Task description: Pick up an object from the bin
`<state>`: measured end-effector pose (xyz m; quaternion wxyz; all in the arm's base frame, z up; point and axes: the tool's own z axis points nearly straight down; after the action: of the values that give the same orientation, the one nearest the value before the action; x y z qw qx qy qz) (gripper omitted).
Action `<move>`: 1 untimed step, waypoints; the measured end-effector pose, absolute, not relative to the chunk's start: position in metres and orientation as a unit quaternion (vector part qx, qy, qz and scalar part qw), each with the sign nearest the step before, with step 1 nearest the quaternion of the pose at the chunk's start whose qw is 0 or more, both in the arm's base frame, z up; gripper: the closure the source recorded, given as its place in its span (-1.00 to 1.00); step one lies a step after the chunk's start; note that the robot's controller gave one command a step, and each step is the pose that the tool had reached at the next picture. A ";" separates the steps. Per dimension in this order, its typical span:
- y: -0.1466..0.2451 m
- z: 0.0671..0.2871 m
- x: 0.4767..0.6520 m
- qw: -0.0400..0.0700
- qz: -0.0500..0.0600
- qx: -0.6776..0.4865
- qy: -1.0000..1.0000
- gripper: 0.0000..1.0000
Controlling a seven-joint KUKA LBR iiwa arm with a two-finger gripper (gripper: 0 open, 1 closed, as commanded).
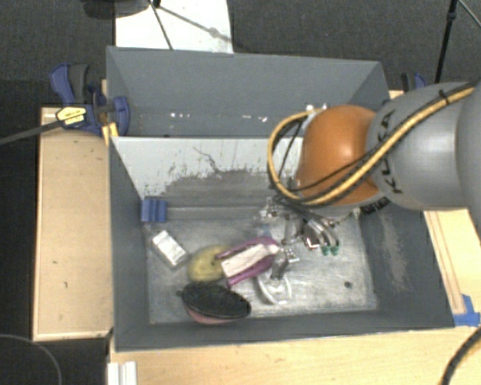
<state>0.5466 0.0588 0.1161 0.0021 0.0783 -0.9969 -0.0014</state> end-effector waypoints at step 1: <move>0.092 0.071 0.536 -0.005 -0.001 0.102 -0.995 -1.00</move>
Offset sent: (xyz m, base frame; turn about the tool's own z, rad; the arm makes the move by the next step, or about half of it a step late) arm -0.0129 0.0316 -0.0461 -0.0425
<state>0.5359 0.0923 0.0711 -0.0047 0.1015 -0.9948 -0.0006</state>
